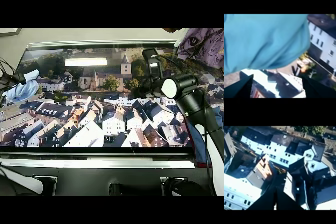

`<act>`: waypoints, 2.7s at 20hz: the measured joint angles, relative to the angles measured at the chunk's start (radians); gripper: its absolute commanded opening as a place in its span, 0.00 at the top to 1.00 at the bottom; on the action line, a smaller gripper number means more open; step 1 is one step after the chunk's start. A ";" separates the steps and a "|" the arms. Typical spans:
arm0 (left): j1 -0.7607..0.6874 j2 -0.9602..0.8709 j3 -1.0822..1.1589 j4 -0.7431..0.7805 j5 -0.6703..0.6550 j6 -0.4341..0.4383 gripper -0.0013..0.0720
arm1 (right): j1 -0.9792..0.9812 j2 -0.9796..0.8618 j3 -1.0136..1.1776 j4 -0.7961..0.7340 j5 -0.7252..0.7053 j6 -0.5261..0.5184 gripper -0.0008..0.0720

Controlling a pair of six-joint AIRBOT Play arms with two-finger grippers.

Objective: Fold the clothes and pants, and hang the long-sleeved shirts on hangers.

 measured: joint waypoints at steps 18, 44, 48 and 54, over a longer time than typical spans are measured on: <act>-0.016 -0.066 0.026 -0.224 0.001 -0.003 0.97 | 0.000 0.000 0.000 0.000 0.000 0.000 0.94; -0.816 1.123 -1.079 -0.339 -0.103 -0.519 0.00 | 0.000 0.000 0.000 0.002 -0.001 0.010 0.94; -0.655 1.170 -1.063 -0.295 -0.138 -0.437 0.00 | 0.000 0.000 0.000 0.005 0.007 0.018 0.94; -0.513 1.180 -1.065 -0.275 -0.161 -0.358 0.01 | -0.026 -0.005 -0.002 0.014 0.109 0.079 0.59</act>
